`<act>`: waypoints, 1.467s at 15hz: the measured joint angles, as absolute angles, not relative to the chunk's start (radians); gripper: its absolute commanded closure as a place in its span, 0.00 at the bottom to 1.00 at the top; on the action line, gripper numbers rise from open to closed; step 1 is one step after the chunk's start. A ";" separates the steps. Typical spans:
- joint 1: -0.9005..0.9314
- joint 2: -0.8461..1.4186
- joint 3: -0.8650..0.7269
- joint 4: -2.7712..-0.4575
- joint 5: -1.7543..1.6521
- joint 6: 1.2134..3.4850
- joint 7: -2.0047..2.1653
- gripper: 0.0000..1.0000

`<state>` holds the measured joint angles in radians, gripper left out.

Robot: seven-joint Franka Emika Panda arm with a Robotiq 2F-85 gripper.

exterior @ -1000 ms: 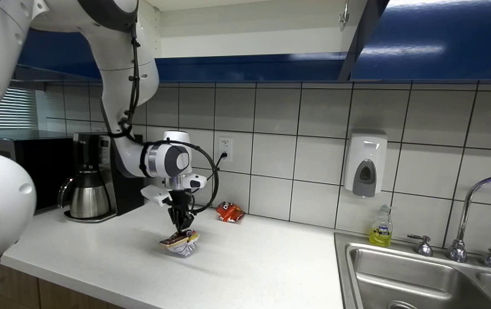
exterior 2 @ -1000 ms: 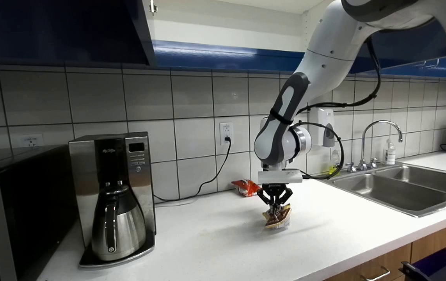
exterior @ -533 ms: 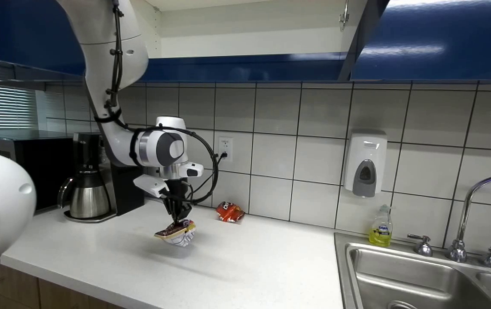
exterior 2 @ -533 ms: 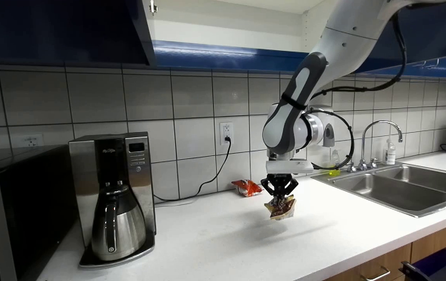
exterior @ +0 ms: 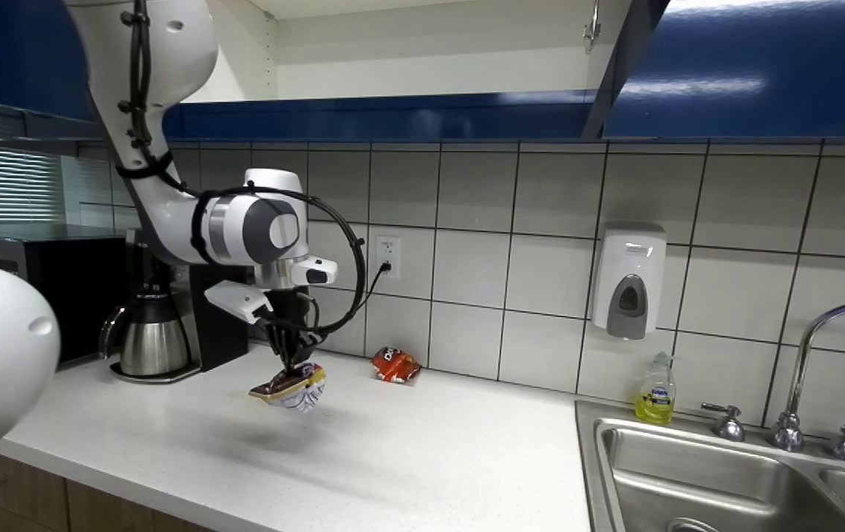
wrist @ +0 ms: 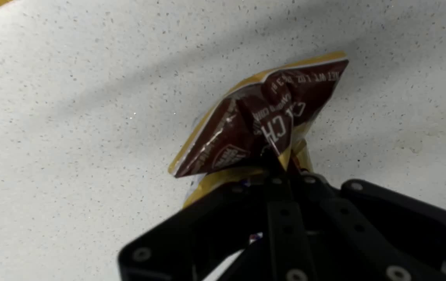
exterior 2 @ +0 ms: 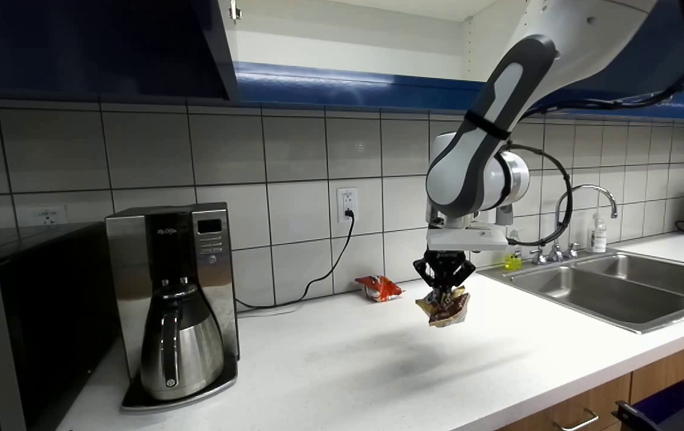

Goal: Put the brown packet inside the cabinet

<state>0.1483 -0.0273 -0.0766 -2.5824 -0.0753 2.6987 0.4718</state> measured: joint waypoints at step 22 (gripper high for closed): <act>0.022 -0.932 0.016 -2.540 -0.083 2.215 0.271 1.00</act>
<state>0.0220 -0.9319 0.0156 -2.5401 -0.0826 2.2149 0.2714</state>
